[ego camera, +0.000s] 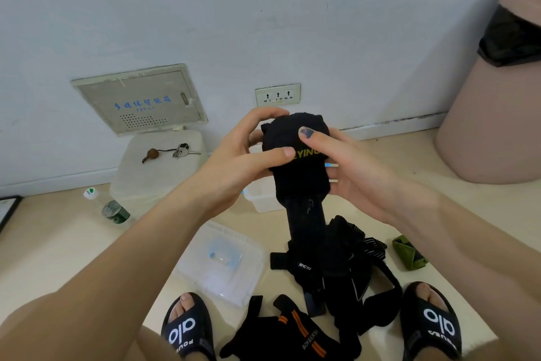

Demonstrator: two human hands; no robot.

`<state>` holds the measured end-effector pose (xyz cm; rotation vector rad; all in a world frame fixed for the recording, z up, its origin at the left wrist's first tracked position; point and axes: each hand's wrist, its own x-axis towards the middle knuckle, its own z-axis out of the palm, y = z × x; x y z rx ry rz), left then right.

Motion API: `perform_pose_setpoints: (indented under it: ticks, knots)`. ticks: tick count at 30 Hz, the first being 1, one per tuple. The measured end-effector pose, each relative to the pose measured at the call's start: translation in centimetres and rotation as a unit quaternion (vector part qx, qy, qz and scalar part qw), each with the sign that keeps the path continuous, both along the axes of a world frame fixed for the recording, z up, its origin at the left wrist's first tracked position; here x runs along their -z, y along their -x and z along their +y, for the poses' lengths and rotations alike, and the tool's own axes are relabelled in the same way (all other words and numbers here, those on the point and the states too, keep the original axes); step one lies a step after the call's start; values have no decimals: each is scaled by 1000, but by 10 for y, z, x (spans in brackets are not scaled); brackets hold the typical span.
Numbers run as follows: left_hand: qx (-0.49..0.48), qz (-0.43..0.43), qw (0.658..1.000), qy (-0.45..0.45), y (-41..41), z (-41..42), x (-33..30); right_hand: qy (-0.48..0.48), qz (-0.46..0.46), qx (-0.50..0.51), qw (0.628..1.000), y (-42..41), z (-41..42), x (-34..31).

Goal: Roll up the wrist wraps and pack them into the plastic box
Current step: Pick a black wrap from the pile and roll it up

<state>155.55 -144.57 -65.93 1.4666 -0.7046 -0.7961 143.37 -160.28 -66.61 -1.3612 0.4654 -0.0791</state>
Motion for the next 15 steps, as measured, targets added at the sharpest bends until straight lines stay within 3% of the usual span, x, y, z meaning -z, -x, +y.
perform_pose_setpoints:
  ticks: [4, 11, 15]
  knots:
    - [0, -26, 1000, 8, -2, 1, -1, 20, -6, 16, 1000, -1, 3, -2]
    - [6, 58, 998, -37, 0, -1, 1, -4, -47, 32, 998, 2, 9, -4]
    - [-11, 40, 999, -15, 0, -2, 2, -29, -44, 30, 998, 3, 11, -6]
